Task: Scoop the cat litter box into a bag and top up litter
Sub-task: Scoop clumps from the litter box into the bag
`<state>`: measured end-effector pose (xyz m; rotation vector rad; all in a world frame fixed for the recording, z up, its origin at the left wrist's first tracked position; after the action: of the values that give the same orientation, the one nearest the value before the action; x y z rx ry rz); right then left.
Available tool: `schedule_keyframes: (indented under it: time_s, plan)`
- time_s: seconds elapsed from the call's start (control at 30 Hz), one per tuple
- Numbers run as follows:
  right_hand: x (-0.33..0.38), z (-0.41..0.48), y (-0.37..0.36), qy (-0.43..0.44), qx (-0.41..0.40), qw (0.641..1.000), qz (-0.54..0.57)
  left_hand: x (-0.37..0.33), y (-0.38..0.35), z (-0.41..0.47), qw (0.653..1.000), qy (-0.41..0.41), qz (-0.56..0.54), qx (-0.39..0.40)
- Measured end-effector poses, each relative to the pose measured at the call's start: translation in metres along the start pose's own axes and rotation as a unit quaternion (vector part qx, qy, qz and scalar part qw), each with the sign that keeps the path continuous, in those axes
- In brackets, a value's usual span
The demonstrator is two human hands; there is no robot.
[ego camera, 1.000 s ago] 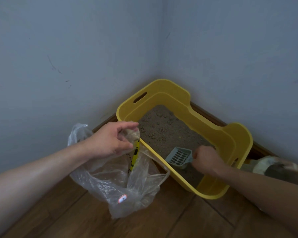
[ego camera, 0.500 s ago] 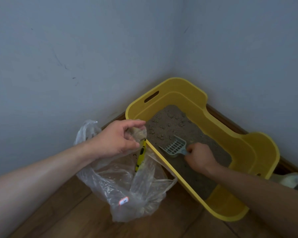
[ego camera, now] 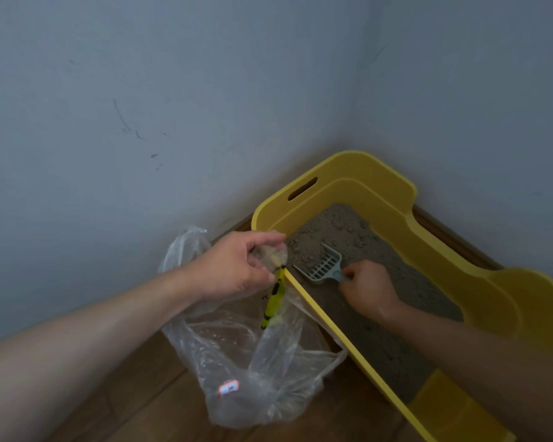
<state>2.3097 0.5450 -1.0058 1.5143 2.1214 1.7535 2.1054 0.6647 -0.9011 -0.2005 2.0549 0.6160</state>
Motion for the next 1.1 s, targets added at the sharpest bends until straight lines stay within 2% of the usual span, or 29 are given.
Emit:
schedule_keyframes:
  time_s: [0.13,0.33,0.57,1.1]
  plan:
    - [0.013,0.009,-0.008,0.007,-0.010,1.000,0.009,0.011,0.000,0.002,0.999,0.020,-0.043,0.011]
    - [0.018,0.016,-0.014,-0.003,-0.018,0.999,0.035,0.011,-0.002,0.011,1.000,0.005,-0.014,0.008]
    - [0.007,0.012,-0.018,0.001,-0.012,0.995,0.103,0.012,-0.003,0.010,0.999,0.005,-0.046,0.019]
    - [0.000,0.003,-0.024,0.011,-0.025,0.990,0.139,0.010,0.000,0.006,0.999,-0.005,-0.038,0.030]
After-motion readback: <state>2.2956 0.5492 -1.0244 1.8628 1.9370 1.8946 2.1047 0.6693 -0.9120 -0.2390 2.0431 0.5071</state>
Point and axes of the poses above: each hand's wrist, its own z-axis towards the middle knuckle, its own y-axis out of the back of the hand, x = y × z, the point moved 7 cm from there along z, towards the middle knuckle, and after that the axes turned 4 degrees about z, right-handed, at the moved point
